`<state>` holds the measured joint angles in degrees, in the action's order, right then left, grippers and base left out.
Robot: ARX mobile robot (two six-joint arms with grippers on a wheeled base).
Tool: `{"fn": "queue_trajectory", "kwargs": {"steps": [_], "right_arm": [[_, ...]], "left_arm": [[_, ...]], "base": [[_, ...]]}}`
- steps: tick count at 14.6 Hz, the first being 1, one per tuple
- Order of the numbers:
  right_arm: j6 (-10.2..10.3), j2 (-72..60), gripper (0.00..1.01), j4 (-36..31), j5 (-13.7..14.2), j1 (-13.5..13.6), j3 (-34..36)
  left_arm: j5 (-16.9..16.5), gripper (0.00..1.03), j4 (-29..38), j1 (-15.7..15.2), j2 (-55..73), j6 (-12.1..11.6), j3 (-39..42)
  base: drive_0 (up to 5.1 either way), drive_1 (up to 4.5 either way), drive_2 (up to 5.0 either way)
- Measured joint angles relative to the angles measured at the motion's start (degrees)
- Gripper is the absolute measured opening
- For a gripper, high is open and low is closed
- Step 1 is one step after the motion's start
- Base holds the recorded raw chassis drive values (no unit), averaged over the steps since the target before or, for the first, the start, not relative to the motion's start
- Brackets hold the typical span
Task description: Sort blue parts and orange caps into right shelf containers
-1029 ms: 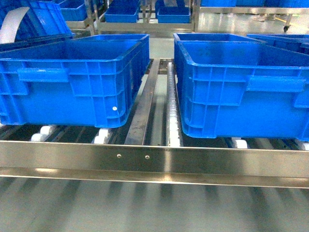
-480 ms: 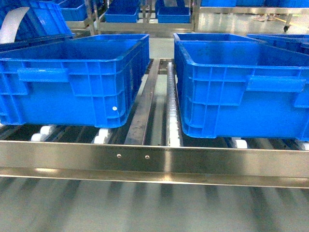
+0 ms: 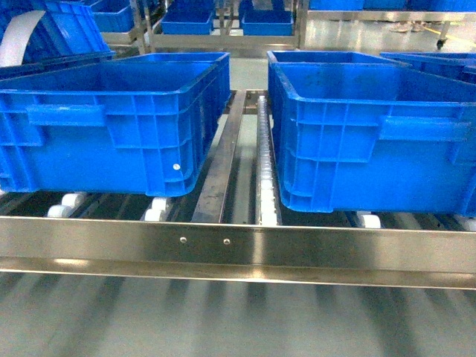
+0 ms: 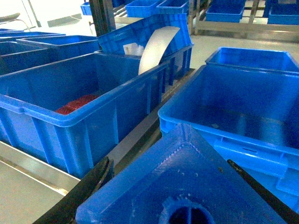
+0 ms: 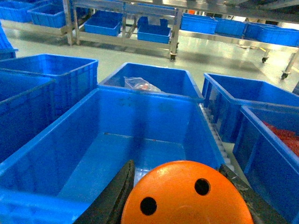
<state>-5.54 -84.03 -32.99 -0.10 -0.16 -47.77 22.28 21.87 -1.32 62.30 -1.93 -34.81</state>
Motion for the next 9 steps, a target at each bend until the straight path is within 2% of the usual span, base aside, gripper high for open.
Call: {"fn": "queue_trajectory", "kwargs": {"steps": [1,2,3,4,5,7,9], "right_arm": [[-1.36,-7.43,0.57,1.27,1.66,0.57,-8.07],[-1.16,-11.3,0.68,2.49,2.93,0.55,-12.22],[0.17,-10.08,0.83,0.46,2.38,0.09,-9.05],[0.83,-5.57,0.93,-2.14,0.28,-0.66,-4.13],[2.01,0.9,1.0,-2.51,-1.86,-1.66,0.98],[2.75,11.72,0.98,-1.84,-4.98,-4.46,10.29],[2.78,18.73,0.98,2.84,-6.6,-7.45,19.52]], "left_arm": [[0.0,0.62,-0.02,0.0,0.0,0.02,0.0],[0.02,0.62,0.0,0.0,0.0,0.0,0.0],[0.0,0.62,-0.07,0.0,0.0,0.0,0.0],[-0.63,0.62,0.52,-0.09,0.0,-0.37,0.0],[-5.62,0.62,0.76,-0.94,0.15,-3.54,-0.39],[-13.27,0.62,2.69,-0.48,4.94,-7.39,-6.14],[-18.03,0.62,4.24,0.9,12.41,-9.97,-14.32]], "base": [[0.0,0.0,0.0],[0.0,0.0,0.0],[0.0,0.0,0.0],[0.0,0.0,0.0],[0.0,0.0,0.0],[0.0,0.0,0.0],[0.0,0.0,0.0]]}}
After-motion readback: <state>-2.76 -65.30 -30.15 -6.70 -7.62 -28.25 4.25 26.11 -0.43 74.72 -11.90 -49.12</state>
